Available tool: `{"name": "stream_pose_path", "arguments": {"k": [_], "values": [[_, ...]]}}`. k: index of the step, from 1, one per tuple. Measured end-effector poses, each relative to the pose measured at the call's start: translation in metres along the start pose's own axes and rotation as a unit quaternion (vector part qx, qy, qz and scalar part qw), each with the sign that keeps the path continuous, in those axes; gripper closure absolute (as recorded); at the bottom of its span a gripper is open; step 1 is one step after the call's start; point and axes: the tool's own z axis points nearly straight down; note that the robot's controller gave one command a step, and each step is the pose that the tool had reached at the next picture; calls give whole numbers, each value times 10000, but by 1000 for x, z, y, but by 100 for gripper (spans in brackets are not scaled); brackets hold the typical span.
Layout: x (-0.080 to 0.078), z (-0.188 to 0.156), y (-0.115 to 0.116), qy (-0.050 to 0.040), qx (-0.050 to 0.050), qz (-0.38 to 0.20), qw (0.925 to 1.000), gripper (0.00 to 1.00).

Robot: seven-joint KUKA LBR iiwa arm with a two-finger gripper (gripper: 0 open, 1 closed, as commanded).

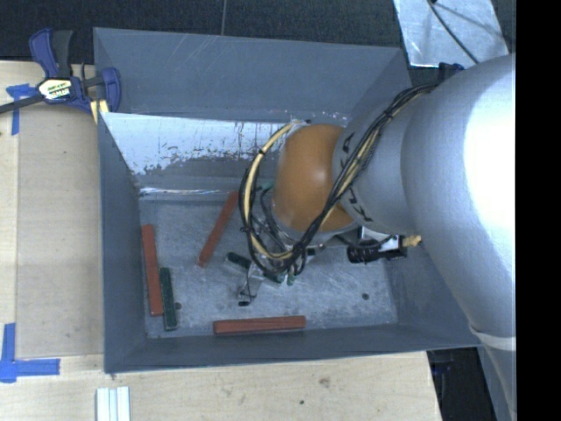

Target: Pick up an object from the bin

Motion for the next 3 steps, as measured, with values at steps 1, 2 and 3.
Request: {"name": "stream_pose_path", "arguments": {"k": [1,2,3], "values": [[-1,0,0,-8,-2,-10,10000,0],[-2,0,0,-14,-5,-16,10000,100],[-3,-2,0,-14,-3,-29,10000,100]]}}
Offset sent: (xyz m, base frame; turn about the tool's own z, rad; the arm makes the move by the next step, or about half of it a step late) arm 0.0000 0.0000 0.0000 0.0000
